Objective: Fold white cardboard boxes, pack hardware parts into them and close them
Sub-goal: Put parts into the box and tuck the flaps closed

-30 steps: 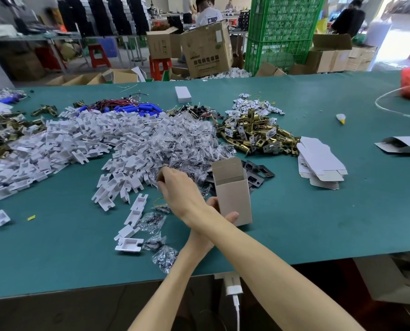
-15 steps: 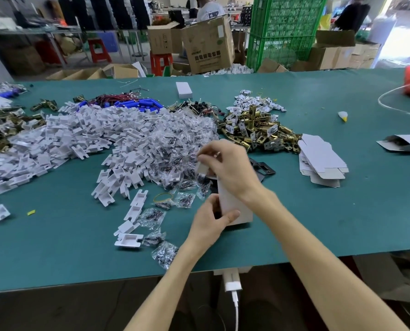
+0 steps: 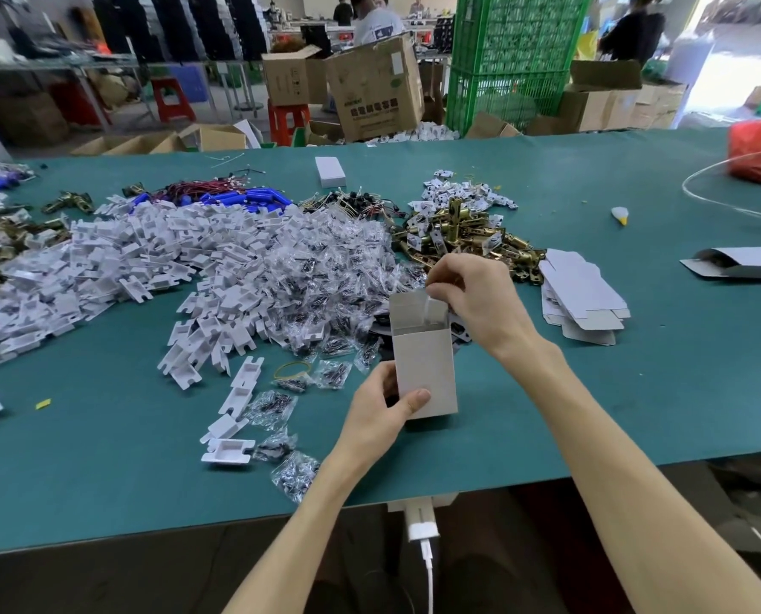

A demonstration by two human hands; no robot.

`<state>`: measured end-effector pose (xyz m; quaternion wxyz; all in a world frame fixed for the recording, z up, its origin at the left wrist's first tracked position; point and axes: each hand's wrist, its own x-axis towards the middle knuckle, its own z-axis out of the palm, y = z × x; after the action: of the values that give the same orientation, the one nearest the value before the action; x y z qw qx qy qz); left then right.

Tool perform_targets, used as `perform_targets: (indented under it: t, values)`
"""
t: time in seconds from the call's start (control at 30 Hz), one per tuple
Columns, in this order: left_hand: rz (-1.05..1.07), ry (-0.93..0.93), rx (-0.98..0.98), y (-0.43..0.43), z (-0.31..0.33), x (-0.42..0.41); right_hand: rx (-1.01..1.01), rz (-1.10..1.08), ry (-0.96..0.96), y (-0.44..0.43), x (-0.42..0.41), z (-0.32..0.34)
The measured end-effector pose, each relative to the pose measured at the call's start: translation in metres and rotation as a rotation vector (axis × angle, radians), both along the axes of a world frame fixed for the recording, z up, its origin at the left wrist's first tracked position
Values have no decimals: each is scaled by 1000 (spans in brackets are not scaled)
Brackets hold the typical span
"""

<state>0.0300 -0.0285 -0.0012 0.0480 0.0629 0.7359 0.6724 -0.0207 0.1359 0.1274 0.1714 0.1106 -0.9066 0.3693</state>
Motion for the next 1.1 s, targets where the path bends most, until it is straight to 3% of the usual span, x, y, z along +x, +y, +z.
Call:
perform_targets:
  t: [0.43,1.1]
  values:
    - [4,17,2,0,-3,-1,367,36,-102,3,5,-7]
    - [16,28,-78,0,-3,-1,370,57,-86,4,15,-2]
